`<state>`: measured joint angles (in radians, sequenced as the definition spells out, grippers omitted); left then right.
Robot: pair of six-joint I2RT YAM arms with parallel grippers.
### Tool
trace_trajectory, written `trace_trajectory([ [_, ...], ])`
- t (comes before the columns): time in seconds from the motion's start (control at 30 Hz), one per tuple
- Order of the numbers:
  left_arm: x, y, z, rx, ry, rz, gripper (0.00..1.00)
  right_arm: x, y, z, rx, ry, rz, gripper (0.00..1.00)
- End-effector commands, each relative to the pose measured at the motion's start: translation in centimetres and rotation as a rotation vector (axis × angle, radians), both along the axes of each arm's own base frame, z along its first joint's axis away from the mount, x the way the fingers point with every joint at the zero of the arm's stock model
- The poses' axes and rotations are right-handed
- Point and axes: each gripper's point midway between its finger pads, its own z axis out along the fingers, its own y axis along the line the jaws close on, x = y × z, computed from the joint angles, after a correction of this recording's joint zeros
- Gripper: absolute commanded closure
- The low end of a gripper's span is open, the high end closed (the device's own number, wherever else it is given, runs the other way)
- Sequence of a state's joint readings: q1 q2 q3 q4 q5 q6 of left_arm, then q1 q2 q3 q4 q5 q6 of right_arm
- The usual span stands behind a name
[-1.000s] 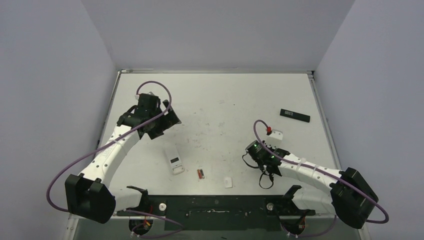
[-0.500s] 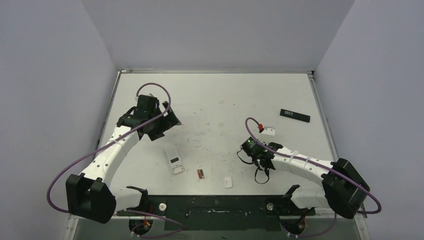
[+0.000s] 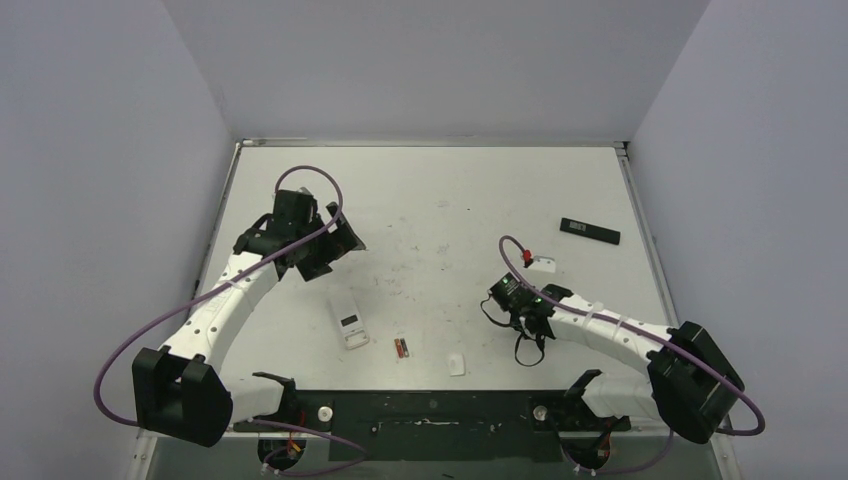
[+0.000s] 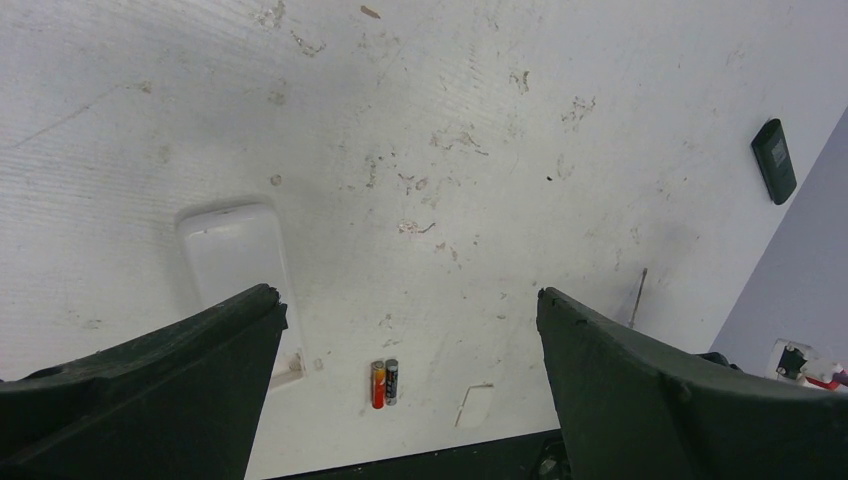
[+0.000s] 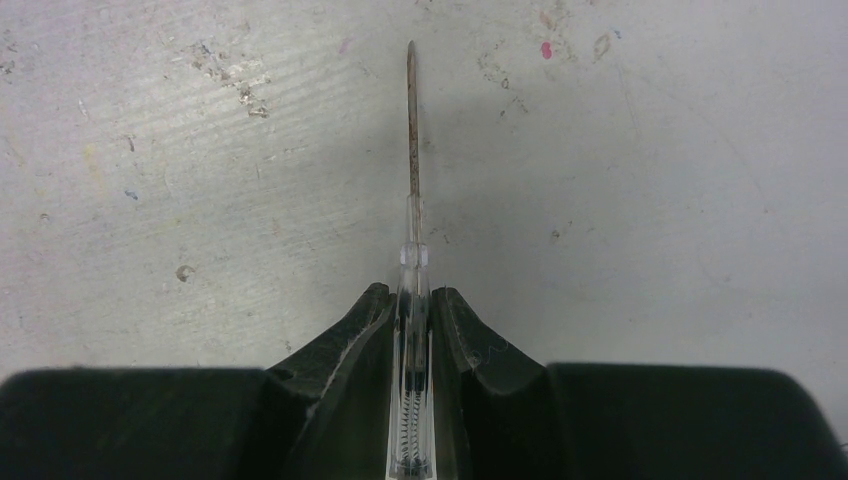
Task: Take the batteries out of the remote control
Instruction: Place the screwdriver at the center of the board.
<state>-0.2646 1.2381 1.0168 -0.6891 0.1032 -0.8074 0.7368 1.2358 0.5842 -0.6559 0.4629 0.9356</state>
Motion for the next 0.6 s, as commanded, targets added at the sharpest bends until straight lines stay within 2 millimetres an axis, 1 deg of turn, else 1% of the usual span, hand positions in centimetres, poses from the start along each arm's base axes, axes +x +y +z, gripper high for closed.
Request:
trace_trajectory([
  [0.0,1.4,-0.5,1.9,-0.046,-0.079,-0.005,0.03,0.6,-0.1,0.5,-0.014,0.016,0.015,0.88],
  [0.1,1.6,-0.7,2.3,-0.060,-0.087,-0.009,0.03,0.3,-0.2,-0.3,-0.035,0.058,0.018,0.89],
  [0.2,1.6,-0.6,2.6,-0.062,-0.096,-0.005,0.03,0.5,-0.4,-0.4,-0.066,0.067,0.012,0.88],
  [0.23,1.7,-0.5,2.6,-0.061,-0.096,-0.004,0.03,0.6,-0.6,-0.3,-0.081,0.066,0.007,0.87],
  [0.37,1.6,-0.3,2.4,-0.058,-0.090,-0.003,0.03,0.6,-1.3,-0.1,-0.138,0.086,0.010,0.86],
  [0.57,1.7,-0.4,2.4,-0.070,-0.096,-0.006,0.03,0.4,-1.2,-0.6,-0.156,0.126,0.026,0.85],
])
